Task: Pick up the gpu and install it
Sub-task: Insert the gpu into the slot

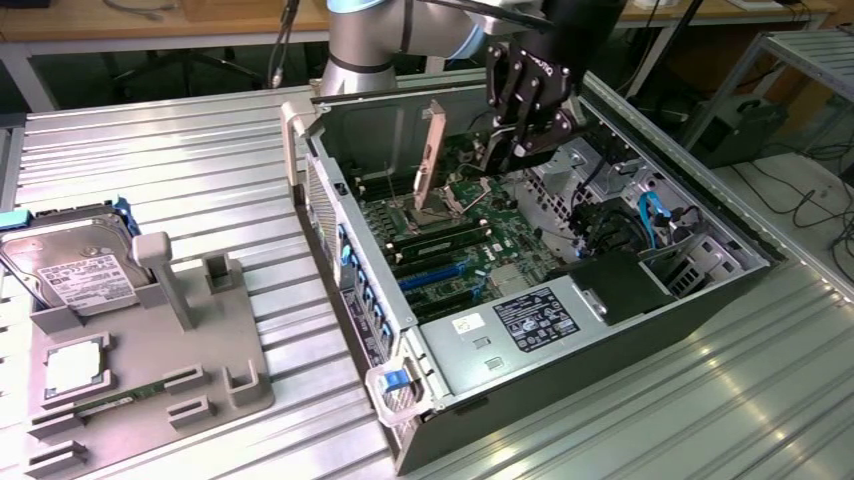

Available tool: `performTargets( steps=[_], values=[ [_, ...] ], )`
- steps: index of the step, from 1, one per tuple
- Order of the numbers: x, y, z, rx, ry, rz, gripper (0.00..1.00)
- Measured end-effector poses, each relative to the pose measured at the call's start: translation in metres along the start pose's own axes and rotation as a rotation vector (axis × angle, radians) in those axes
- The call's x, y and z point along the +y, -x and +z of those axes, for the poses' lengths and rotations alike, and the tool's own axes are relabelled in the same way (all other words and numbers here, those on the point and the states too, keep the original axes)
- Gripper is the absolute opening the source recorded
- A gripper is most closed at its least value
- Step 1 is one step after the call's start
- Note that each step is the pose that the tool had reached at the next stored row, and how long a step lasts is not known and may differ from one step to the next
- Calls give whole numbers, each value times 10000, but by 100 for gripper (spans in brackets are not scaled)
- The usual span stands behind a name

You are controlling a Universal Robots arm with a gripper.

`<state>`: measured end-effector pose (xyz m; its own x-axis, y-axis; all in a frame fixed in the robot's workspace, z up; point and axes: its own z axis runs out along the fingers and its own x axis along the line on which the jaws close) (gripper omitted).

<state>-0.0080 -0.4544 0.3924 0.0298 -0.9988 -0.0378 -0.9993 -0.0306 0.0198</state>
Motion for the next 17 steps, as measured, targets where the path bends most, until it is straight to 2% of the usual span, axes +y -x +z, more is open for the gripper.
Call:
performTargets(
  steps=[17],
  values=[
    [5,-7,185,3,0,0,28]
  ],
)
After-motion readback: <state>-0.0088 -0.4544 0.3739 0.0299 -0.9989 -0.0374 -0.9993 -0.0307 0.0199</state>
